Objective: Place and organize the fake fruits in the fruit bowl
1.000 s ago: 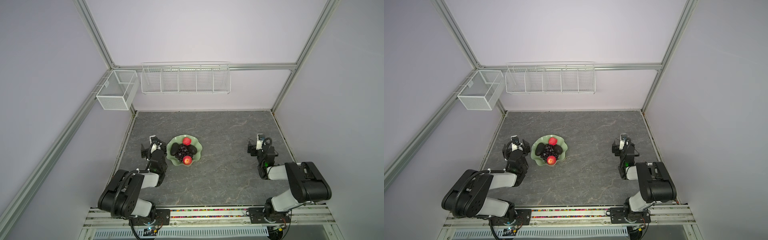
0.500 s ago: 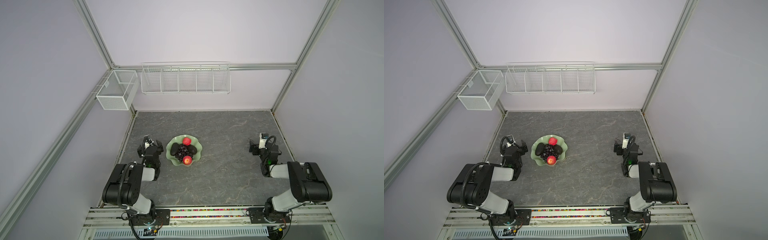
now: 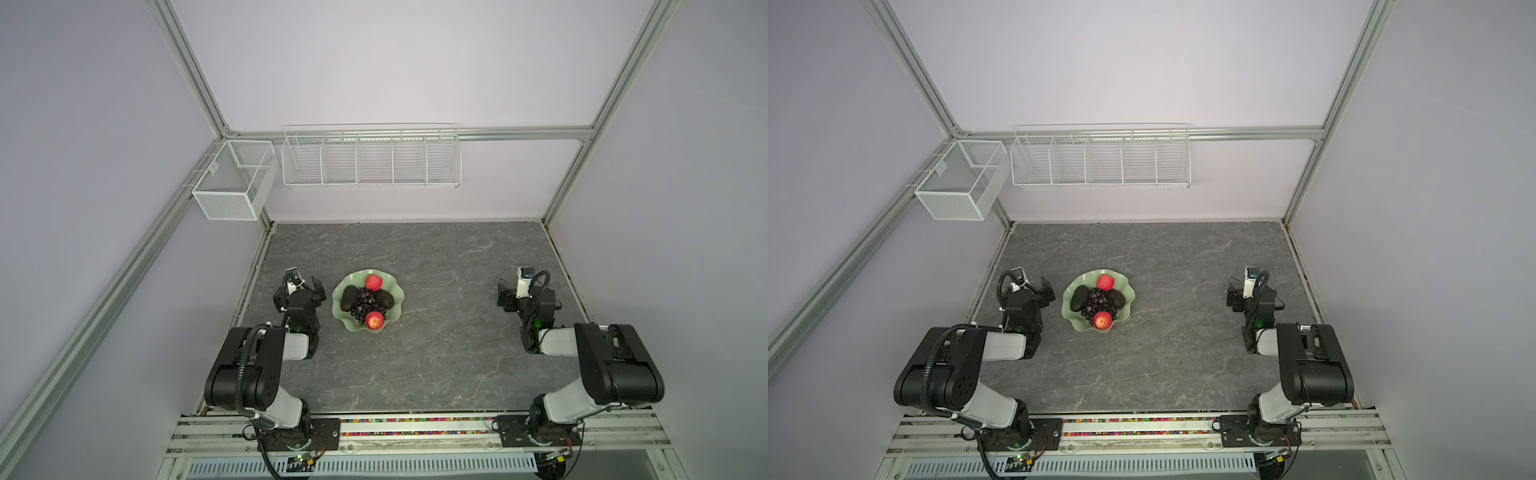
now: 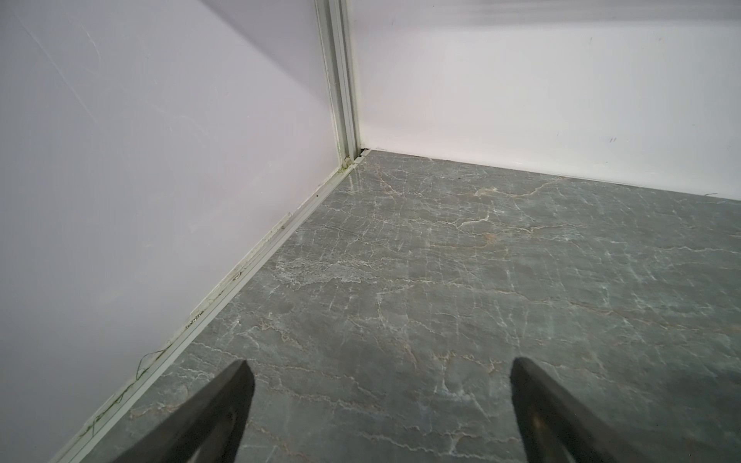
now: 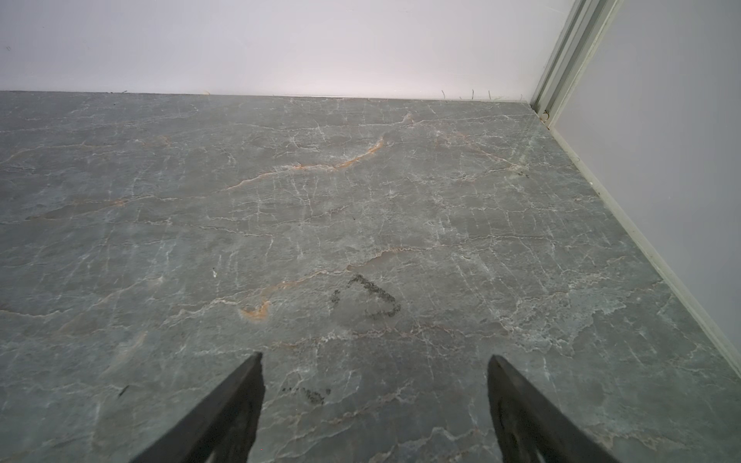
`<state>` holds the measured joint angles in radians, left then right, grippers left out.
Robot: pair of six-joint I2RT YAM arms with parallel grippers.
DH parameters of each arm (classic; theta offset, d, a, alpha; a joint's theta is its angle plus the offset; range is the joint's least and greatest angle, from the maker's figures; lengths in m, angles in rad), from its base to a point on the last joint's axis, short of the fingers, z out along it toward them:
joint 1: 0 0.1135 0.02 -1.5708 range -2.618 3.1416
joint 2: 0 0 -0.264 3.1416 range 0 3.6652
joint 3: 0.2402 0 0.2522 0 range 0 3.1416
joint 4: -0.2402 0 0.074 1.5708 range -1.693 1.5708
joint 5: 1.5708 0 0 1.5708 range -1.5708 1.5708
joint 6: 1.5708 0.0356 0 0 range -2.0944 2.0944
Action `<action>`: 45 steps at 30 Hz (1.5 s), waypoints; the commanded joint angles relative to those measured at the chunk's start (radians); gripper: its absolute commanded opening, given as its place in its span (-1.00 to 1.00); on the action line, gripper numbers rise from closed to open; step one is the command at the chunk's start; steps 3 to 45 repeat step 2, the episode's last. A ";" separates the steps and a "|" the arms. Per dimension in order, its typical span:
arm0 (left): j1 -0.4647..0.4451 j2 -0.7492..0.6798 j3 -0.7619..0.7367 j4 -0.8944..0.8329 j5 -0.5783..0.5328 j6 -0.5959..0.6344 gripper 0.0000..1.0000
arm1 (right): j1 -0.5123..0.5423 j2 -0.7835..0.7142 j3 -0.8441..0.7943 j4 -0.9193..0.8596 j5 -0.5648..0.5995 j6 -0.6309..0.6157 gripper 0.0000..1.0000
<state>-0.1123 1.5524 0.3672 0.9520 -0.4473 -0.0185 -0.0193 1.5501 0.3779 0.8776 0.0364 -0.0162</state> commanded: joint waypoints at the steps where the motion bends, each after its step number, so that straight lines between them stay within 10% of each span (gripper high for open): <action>1: 0.003 0.009 0.011 0.005 0.008 -0.010 0.99 | 0.009 -0.016 0.007 -0.005 0.010 -0.022 0.76; 45: 0.003 0.009 0.012 0.005 0.008 -0.012 0.99 | 0.009 -0.016 0.006 -0.002 0.011 -0.023 0.76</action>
